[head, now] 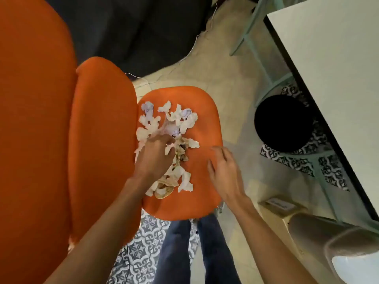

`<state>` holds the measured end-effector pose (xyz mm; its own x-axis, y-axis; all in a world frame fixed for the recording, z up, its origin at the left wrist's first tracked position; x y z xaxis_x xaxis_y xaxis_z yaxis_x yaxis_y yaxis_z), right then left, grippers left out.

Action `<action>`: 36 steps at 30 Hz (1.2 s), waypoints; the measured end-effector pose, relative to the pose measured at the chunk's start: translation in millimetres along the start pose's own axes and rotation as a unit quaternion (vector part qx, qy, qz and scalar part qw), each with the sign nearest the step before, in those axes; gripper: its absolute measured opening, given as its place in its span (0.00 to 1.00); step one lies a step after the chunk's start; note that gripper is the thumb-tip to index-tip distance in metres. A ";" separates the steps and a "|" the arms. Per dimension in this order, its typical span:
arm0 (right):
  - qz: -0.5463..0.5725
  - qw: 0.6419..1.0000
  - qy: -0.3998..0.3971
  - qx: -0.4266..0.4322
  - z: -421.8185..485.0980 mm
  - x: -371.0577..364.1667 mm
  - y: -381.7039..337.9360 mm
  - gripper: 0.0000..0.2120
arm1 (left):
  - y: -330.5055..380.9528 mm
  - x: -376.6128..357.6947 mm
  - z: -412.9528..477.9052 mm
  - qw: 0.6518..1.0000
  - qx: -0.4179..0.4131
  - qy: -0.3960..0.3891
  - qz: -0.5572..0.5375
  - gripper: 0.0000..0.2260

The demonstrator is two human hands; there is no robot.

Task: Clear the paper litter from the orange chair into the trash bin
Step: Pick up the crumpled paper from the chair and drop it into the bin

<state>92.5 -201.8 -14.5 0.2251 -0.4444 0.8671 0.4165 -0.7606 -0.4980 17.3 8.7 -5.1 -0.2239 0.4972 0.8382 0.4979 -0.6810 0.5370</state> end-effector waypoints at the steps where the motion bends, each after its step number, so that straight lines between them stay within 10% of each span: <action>1: 0.004 1.000 -0.003 -0.002 7.0 -15.4 6.9 0.17 | -8.3 -13.6 8.0 1.000 0.003 -0.002 0.004 0.13; 18: -0.038 0.990 -0.133 -0.005 85.4 -194.3 75.1 0.20 | -76.9 -190.7 85.5 0.982 -0.029 -0.133 0.134 0.30; 36: -0.027 0.970 -0.219 -0.103 75.3 -235.5 90.2 0.22 | -97.8 -172.5 83.3 0.996 0.057 -0.067 -0.022 0.05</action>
<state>143.4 -130.1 -262.6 0.5797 -0.1924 0.7918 0.2633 -0.8753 -0.4055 77.0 34.3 -210.1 -0.1374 0.5979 0.7897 0.5829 -0.5958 0.5525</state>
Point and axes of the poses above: each hand's wrist, its own z-axis towards the middle knuckle, its own x-axis out of the back of the hand, y = z × x, the point moved 2 cm from there along z, towards the middle knuckle, and after that the axes turned 11 degrees about y, right-handed, at the moved point
